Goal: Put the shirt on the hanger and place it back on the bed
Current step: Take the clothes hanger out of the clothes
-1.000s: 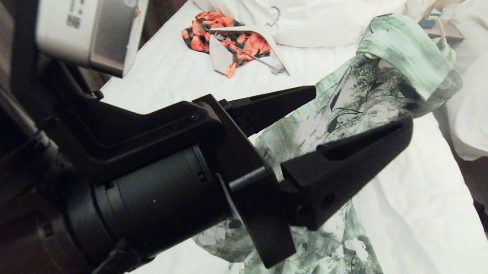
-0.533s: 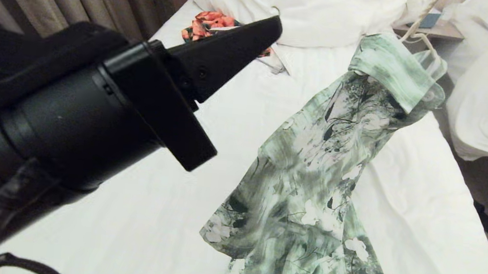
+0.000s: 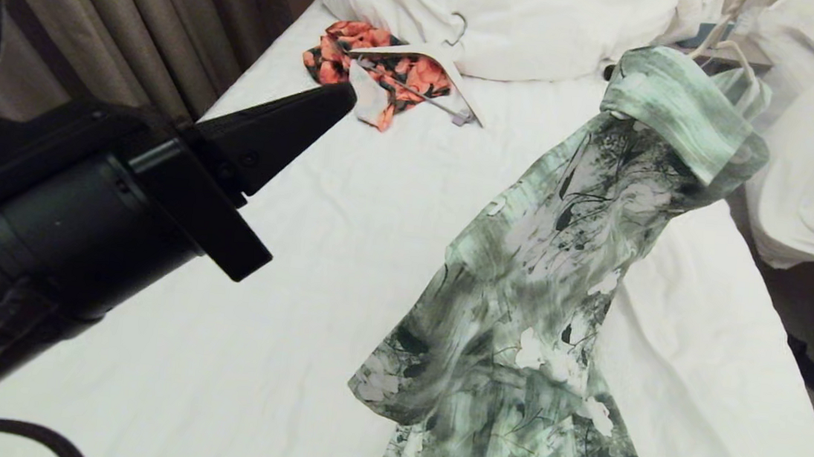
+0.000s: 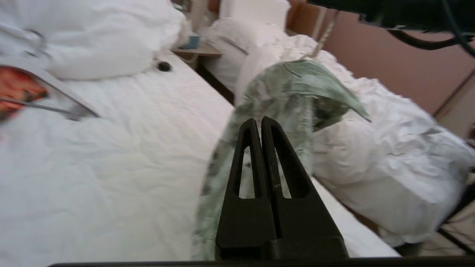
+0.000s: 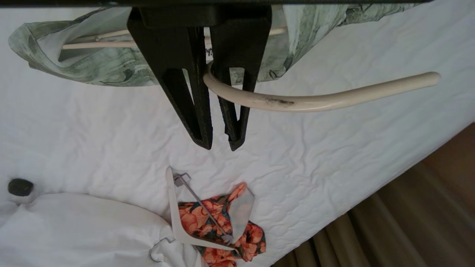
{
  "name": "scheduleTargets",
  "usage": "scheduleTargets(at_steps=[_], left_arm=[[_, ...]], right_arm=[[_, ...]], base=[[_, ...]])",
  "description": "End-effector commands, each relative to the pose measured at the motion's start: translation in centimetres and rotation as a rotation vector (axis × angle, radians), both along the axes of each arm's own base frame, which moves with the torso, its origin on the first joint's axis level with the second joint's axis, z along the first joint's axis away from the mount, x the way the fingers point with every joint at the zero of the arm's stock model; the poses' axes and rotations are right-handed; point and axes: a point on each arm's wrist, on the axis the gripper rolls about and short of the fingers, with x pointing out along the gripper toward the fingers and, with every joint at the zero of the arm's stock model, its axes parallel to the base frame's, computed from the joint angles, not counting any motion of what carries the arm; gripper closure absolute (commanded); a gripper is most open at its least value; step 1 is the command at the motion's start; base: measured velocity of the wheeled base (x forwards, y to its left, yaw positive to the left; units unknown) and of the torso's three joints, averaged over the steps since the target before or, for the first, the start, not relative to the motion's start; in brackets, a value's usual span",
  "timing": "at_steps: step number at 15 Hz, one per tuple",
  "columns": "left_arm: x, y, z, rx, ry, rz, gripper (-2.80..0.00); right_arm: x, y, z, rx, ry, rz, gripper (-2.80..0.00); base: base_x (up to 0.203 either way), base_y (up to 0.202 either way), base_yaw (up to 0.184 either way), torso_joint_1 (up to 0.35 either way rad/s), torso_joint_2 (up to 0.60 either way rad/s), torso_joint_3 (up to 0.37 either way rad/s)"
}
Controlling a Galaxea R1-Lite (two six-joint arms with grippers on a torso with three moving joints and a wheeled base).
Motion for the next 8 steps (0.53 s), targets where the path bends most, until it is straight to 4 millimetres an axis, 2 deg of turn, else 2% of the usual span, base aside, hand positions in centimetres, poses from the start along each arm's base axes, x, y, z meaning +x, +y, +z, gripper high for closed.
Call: scheduleTargets(at_steps=[1,8], left_arm=[[-0.14,0.65,0.17,0.005,-0.014,0.042,0.0],[0.13,0.94,-0.27,0.052,0.001,0.076,0.0]], right_arm=[[-0.12,-0.11,-0.04,0.004,0.005,0.0,0.0],[0.54,0.11,-0.53,0.005,0.023,-0.008,0.0]], base=[[0.0,0.0,0.0,0.072,-0.3,-0.222],[0.0,0.0,0.0,0.126,-0.47,-0.341]])
